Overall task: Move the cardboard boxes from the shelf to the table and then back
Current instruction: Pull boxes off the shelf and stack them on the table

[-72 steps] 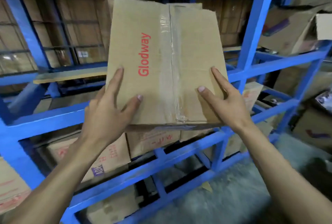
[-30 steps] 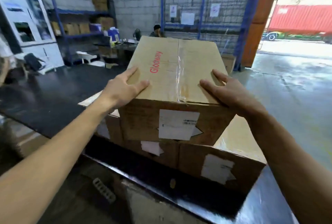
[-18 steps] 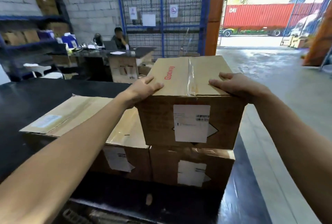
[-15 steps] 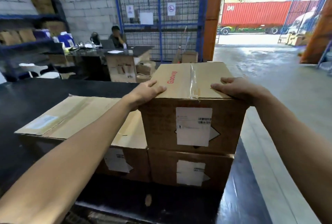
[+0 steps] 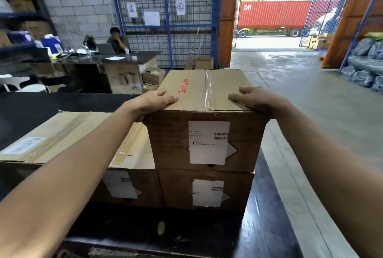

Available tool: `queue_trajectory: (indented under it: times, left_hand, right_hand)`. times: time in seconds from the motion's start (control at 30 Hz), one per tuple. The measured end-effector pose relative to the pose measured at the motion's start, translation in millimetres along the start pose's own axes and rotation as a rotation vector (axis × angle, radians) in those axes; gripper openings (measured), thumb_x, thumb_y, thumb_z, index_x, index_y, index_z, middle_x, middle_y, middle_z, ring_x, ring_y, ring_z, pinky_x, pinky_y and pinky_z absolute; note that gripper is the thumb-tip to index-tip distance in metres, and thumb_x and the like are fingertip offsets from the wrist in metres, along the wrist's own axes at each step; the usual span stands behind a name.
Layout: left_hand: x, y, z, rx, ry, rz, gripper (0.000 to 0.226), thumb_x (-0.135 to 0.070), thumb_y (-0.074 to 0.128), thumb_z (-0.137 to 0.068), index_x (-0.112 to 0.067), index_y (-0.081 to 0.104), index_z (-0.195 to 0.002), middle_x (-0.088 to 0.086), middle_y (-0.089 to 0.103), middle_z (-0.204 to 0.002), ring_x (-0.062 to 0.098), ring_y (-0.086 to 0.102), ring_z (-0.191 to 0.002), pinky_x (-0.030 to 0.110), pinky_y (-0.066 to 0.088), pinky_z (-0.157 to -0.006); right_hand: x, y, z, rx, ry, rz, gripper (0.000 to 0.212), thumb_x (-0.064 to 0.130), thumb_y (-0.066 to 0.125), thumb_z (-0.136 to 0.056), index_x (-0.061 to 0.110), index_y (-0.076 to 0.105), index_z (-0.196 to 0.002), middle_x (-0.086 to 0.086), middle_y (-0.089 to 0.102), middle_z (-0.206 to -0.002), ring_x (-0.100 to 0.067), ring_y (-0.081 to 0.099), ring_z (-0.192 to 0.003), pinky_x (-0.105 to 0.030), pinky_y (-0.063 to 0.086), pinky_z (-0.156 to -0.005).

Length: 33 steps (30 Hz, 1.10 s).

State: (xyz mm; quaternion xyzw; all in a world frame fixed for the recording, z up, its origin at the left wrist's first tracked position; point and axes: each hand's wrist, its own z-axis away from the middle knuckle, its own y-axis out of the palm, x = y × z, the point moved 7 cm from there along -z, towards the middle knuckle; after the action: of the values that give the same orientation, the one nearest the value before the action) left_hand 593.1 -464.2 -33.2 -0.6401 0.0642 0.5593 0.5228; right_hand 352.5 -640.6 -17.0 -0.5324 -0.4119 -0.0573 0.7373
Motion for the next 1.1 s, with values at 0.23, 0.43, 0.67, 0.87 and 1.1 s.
queue_trajectory:
  times: [0.23,0.43,0.67,0.87,1.1]
  left_hand:
    - [2,4,1,-0.003,0.014,0.064,0.083,-0.059,0.065,-0.085,-0.039,0.023,-0.154,0.003,0.04,-0.152,0.024,0.063,-0.103,0.044,0.06,-0.081]
    - [3,3,-1,-0.027,-0.02,0.14,0.082,-0.054,0.069,-0.083,-0.036,0.029,-0.153,0.009,0.051,-0.14,0.028,0.06,-0.11,0.048,0.055,-0.092]
    - [3,2,6,-0.102,0.036,0.198,0.064,-0.046,0.06,-0.094,-0.031,0.036,-0.15,0.0,0.052,-0.127,0.022,0.054,-0.111,0.04,0.052,-0.089]
    - [20,-24,34,-0.379,0.198,0.229,0.043,-0.044,0.043,-0.101,-0.023,0.055,-0.137,0.001,0.056,-0.138,0.022,0.051,-0.122,0.038,0.046,-0.099]
    - [113,-85,129,-0.607,0.126,0.042,0.037,-0.034,0.049,-0.099,-0.024,0.058,-0.133,-0.002,0.062,-0.119,0.015,0.057,-0.105,0.026,0.045,-0.086]
  right_hand:
    - [1,0,0,0.003,0.022,0.0,0.082,0.063,0.06,-0.086,0.028,0.03,-0.155,-0.009,0.036,-0.155,-0.033,0.048,-0.129,-0.04,0.051,-0.087]
    - [2,0,-4,0.007,0.054,-0.007,0.08,0.058,0.06,-0.089,0.026,0.029,-0.155,-0.011,0.035,-0.155,-0.034,0.047,-0.13,-0.038,0.045,-0.081]
    - [3,2,-2,-0.043,0.045,0.106,0.076,0.063,0.054,-0.09,0.023,0.035,-0.152,-0.011,0.04,-0.152,-0.035,0.043,-0.134,-0.046,0.04,-0.104]
    - [56,26,26,-0.308,-0.222,0.346,0.055,0.06,0.044,-0.094,0.034,0.047,-0.142,-0.011,0.043,-0.151,-0.034,0.037,-0.139,-0.069,0.005,-0.113]
    - [180,156,126,-0.144,-0.816,0.102,0.045,0.044,0.049,-0.098,0.025,0.053,-0.139,-0.011,0.05,-0.143,-0.029,0.045,-0.131,-0.047,0.036,-0.109]
